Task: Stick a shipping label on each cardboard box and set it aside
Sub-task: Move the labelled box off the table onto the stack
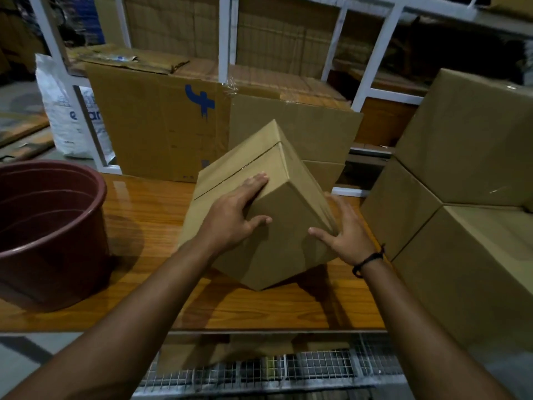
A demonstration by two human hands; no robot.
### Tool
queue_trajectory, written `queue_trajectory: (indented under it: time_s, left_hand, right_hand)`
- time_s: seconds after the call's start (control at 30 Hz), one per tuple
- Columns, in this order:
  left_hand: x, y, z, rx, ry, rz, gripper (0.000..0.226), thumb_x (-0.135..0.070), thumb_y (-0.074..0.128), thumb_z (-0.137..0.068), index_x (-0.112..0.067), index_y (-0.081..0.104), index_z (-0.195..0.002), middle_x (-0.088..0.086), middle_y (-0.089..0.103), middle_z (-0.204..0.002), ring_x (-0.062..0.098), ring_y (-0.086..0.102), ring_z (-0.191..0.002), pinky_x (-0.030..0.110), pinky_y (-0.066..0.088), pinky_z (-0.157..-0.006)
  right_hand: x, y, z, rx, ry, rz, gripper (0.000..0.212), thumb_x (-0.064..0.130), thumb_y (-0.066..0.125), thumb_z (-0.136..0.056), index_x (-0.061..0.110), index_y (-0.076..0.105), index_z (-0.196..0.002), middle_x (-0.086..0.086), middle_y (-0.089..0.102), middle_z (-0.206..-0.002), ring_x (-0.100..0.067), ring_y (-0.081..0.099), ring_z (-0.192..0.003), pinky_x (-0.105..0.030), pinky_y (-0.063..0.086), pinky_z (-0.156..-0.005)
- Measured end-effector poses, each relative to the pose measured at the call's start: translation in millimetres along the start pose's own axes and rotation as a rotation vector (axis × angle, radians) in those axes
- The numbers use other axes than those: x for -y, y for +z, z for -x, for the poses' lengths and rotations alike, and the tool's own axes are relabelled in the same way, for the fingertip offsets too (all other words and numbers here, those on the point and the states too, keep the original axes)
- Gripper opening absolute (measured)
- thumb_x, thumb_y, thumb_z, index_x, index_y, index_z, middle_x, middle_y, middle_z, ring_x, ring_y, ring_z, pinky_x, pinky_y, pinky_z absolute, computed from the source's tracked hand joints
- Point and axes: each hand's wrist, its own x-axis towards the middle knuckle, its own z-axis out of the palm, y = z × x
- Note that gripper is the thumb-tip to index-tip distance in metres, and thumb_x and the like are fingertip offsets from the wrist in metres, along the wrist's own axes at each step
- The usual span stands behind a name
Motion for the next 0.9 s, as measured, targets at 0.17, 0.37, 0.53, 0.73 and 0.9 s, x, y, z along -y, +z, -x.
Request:
queue_trajectory:
  time_s: [0.17,0.37,0.53,0.73,0.9]
  left_hand:
    - [11.1,-6.0,2.6,0.031,0.029,0.118,0.072,-0.028,0.077,-0.081,-0.030,0.043,-0.144,-0.017,0.037,-0.148,0.000,0.031,-0.137,0.038,0.032,-0.116]
    - [71.4,-11.9,48.9,-0.151,-0.209,-0.229,0.082,-0.080,0.055,-0.072,-0.032,0.051,-0.139,-0.006,0.034,-0.155,0.023,0.027,-0.144,0.055,0.029,-0.108]
    - [73.6,5.2,63.7,-0.193,-0.436,0.215,0.088,-0.061,0.068,-0.064,-0.024,0.049,-0.141,0.006,0.036,-0.154,0.025,0.044,-0.132,0.049,0.054,-0.094]
    - [53.2,0.4,44.5,-0.279,-0.272,0.050,0.074,-0.042,0.083,-0.067,-0.022,0.057,-0.134,0.010,0.039,-0.151,0.023,0.048,-0.130,0.038,0.050,-0.099]
    - [48.9,8.4,41.7,-0.191,-0.197,-0.107,0.081,-0.062,0.080,-0.061,-0.030,0.059,-0.132,0.003,0.040,-0.151,0.022,0.054,-0.125,0.039,0.050,-0.098]
  right_hand:
    - [66.0,-23.4,-25.6,0.105,-0.230,0.172,0.110,0.055,0.077,-0.068,0.052,-0.001,-0.146,-0.002,0.024,-0.157,-0.026,0.036,-0.136,-0.051,0.042,-0.101]
    - [74.0,-18.6,-25.5,0.079,-0.204,0.289,0.100,0.048,0.078,-0.071,0.043,0.014,-0.148,-0.006,0.042,-0.147,-0.031,0.048,-0.126,-0.049,0.046,-0.096]
    - [51.1,-19.4,-21.4,0.058,-0.213,0.151,0.097,0.043,0.080,-0.071,0.038,0.019,-0.147,-0.011,0.049,-0.141,-0.030,0.053,-0.122,-0.049,0.049,-0.097]
    - [7.7,-11.0,11.7,-0.062,-0.061,-0.168,0.092,0.023,0.083,-0.070,0.030,0.028,-0.143,0.015,0.044,-0.133,-0.023,0.049,-0.124,-0.052,0.051,-0.093]
    - [-21.3,17.5,44.2,-0.084,0.136,-0.372,0.091,0.019,0.083,-0.068,0.039,0.026,-0.136,0.023,0.047,-0.119,-0.022,0.053,-0.121,-0.053,0.052,-0.092]
